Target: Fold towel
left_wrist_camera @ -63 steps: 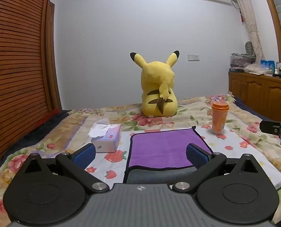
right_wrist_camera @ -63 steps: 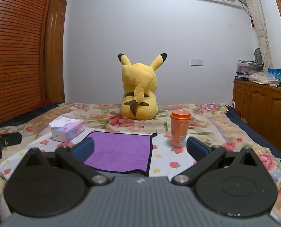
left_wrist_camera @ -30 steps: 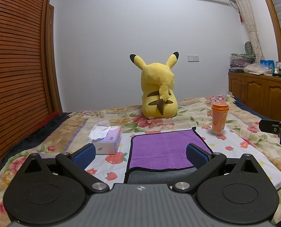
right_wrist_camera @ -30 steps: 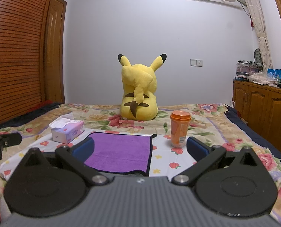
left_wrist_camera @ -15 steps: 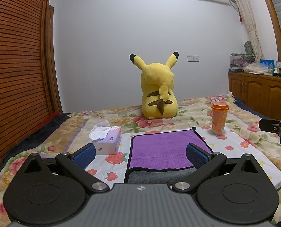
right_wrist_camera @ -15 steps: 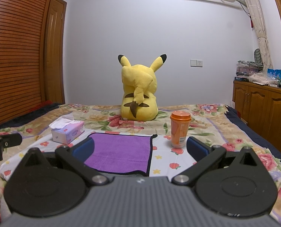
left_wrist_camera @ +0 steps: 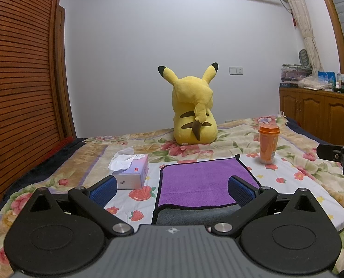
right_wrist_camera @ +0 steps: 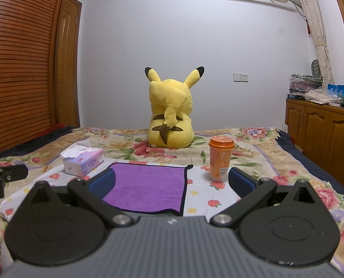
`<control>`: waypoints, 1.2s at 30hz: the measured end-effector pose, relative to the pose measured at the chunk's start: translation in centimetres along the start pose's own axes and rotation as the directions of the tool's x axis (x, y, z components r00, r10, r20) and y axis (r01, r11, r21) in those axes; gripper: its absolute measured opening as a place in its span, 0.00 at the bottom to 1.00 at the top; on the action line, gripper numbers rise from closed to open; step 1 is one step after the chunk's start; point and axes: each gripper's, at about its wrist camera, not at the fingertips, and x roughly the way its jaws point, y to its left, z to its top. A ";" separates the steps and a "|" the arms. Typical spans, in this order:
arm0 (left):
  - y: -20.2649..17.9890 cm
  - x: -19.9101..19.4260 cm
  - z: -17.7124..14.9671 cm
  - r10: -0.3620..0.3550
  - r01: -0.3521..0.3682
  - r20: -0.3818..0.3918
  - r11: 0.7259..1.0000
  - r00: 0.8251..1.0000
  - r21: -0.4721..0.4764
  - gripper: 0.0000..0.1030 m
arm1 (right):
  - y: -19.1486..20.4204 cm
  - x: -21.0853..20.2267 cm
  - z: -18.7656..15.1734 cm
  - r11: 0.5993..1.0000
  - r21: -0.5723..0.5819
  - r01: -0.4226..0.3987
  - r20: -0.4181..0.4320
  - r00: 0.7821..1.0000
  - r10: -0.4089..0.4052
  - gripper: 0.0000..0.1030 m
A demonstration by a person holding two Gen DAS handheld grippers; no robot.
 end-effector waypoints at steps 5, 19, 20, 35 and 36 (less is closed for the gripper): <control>0.0 0.0 0.0 0.000 0.000 0.000 1.000 1.000 0.001 1.00 | 0.0 0.0 0.0 1.000 0.000 0.000 0.000 1.000 0.000 1.00; 0.0 0.0 0.0 0.001 -0.001 0.000 1.000 1.000 0.003 1.00 | 0.0 0.1 -0.1 1.000 0.000 0.000 0.000 1.000 0.000 1.00; 0.0 0.0 0.0 0.001 -0.001 -0.001 1.000 1.000 0.003 1.00 | 0.0 0.1 -0.1 1.000 0.000 0.000 0.000 1.000 0.000 1.00; -0.2 2.1 -0.4 -0.008 0.010 -0.113 1.000 0.994 0.010 1.00 | 0.7 1.6 -0.4 1.000 -0.017 -0.008 -0.068 0.998 0.007 1.00; -0.2 2.3 -0.4 -0.010 0.011 -0.118 1.000 0.993 0.011 1.00 | 0.8 1.8 -0.5 1.000 -0.018 -0.010 -0.072 0.997 0.008 1.00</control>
